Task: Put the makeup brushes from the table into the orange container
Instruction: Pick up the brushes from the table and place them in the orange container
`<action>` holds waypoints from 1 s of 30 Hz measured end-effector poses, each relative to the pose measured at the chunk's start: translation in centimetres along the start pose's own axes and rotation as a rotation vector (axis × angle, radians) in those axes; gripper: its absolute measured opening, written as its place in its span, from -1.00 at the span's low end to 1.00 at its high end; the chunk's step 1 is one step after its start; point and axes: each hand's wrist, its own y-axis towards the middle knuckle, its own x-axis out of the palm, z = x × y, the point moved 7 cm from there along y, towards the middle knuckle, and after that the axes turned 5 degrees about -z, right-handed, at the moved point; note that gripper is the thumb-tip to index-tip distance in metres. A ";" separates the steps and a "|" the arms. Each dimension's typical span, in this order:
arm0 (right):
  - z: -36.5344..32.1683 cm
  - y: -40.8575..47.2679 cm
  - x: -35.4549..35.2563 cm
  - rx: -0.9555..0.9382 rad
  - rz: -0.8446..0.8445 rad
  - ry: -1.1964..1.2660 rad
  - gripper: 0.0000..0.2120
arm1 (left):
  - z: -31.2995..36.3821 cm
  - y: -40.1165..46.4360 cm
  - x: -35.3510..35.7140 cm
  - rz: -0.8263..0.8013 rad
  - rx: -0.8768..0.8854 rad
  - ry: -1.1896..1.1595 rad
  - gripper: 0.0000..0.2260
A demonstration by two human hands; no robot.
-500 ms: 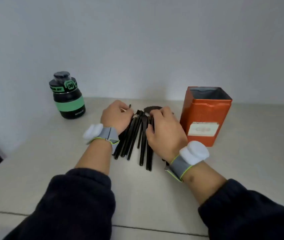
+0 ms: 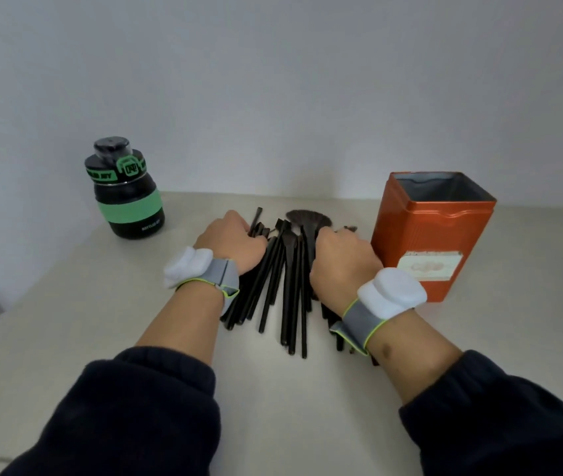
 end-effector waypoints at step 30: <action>2.0 -6.1 -10.7 -0.355 0.826 0.822 -0.85 | 8.8 -7.8 -5.9 0.455 0.395 -0.555 -0.95</action>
